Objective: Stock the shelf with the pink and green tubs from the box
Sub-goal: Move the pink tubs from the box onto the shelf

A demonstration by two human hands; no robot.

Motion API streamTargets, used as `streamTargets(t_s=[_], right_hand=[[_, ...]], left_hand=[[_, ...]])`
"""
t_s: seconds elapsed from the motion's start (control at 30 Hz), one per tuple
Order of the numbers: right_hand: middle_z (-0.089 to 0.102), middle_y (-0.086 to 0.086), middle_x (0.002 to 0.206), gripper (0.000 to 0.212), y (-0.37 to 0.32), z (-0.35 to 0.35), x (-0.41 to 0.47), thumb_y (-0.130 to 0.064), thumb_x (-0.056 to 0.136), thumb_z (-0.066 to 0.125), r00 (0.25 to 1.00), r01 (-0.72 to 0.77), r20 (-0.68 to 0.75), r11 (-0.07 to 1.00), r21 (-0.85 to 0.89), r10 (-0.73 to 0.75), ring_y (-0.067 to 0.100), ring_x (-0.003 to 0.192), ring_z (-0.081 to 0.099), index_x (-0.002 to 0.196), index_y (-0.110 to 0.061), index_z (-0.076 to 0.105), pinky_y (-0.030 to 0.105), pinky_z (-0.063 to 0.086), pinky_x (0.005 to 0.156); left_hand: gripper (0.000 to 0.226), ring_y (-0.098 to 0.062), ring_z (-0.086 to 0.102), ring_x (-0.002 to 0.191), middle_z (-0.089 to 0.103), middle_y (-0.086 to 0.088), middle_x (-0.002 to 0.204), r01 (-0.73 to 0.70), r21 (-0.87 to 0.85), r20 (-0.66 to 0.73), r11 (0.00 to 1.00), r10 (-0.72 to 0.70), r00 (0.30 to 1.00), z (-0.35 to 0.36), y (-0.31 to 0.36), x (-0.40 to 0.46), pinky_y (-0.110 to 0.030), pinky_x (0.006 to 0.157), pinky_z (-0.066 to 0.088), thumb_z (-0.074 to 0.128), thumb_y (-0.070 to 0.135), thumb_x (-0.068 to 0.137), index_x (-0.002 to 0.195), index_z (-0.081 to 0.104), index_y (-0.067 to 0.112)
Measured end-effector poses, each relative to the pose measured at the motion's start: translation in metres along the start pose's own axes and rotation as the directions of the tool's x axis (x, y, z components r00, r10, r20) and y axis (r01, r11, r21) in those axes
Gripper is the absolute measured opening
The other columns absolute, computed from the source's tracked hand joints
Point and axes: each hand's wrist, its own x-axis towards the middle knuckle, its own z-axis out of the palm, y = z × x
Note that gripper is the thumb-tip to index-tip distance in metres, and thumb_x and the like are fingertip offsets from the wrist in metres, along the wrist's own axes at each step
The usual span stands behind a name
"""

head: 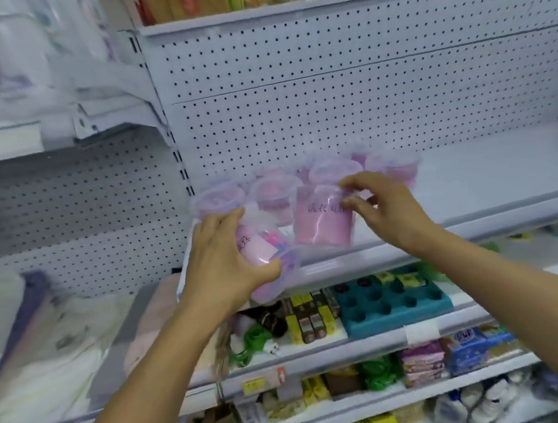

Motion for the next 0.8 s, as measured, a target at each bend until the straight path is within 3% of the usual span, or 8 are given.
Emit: streamTargets(t_s=[0.17,0.3,0.47,0.63,0.7,0.77,0.8], right_hand=[[0.055,-0.009,0.1,0.022,-0.028,0.062,0.02,-0.018,0.091,0.059,0.98,0.182,0.095,0.981,-0.073,-0.174,0.02,0.091,0.053,0.113,-0.014,0.062,0.041,0.049,0.079],[0.062,0.0,0.107,0.024,-0.044,0.102,0.028,-0.017,0.088,0.063,0.952,0.276,0.152,0.959,-0.058,-0.264,0.023,0.102,0.054,0.112,-0.014,0.063,0.046,0.052,0.076],[0.065,-0.001,0.105,0.022,-0.047,0.13,0.031,-0.018,0.084,0.068,0.884,0.421,0.264,0.902,-0.09,-0.386,0.025,0.099,0.053,0.105,-0.013,0.065,0.044,0.051,0.066],[0.065,-0.003,0.114,0.025,-0.056,0.128,0.034,-0.034,0.087,0.064,0.892,0.413,0.255,0.901,-0.13,-0.373,0.021,0.111,0.052,0.107,-0.02,0.068,0.032,0.045,0.078],[0.064,-0.004,0.116,0.03,-0.074,0.118,0.033,-0.043,0.091,0.056,0.939,0.293,0.209,0.954,-0.065,-0.274,0.017,0.105,0.055,0.112,-0.025,0.066,0.034,0.047,0.081],[0.065,-0.002,0.108,0.04,-0.102,0.103,0.036,-0.053,0.092,0.047,0.967,-0.036,0.255,0.985,0.17,-0.008,0.015,0.086,0.063,0.117,-0.025,0.06,0.035,0.052,0.074],[0.065,0.003,0.105,0.048,-0.114,0.096,0.04,-0.058,0.091,0.044,0.928,-0.253,0.345,0.917,0.308,0.14,0.019,0.078,0.067,0.118,-0.021,0.057,0.036,0.055,0.067]], left_hand=[[0.101,-0.026,0.036,0.124,0.046,-0.004,0.129,0.119,0.107,-0.112,0.987,-0.107,0.988,-0.034,-0.049,-0.011,-0.038,0.098,0.036,0.082,0.048,0.055,0.141,0.037,0.021],[0.105,-0.026,0.036,0.126,0.045,-0.006,0.134,0.178,0.144,-0.161,0.973,-0.154,0.975,-0.052,-0.075,-0.013,-0.04,0.1,0.036,0.083,0.045,0.057,0.145,0.03,0.019],[0.109,-0.022,0.037,0.125,0.045,-0.001,0.136,0.185,0.135,-0.226,0.974,-0.151,0.962,-0.062,-0.091,-0.017,-0.039,0.098,0.036,0.086,0.04,0.055,0.144,0.027,0.022],[0.11,-0.016,0.038,0.12,0.047,0.002,0.132,0.111,0.106,-0.252,0.988,-0.081,0.964,-0.071,-0.085,-0.02,-0.037,0.098,0.038,0.087,0.039,0.054,0.144,0.026,0.024],[0.111,-0.015,0.038,0.117,0.048,0.003,0.131,0.05,0.114,-0.271,0.992,-0.018,0.962,-0.074,-0.073,-0.017,-0.038,0.098,0.038,0.087,0.038,0.054,0.145,0.025,0.025],[0.112,-0.015,0.039,0.114,0.05,0.001,0.129,-0.029,0.141,-0.295,0.99,0.07,0.953,-0.075,-0.059,-0.011,-0.04,0.097,0.037,0.087,0.038,0.054,0.145,0.024,0.024],[0.112,-0.016,0.039,0.112,0.051,0.0,0.128,-0.078,0.159,-0.298,0.984,0.123,0.947,-0.073,-0.052,-0.006,-0.039,0.096,0.036,0.087,0.038,0.053,0.145,0.025,0.022]])
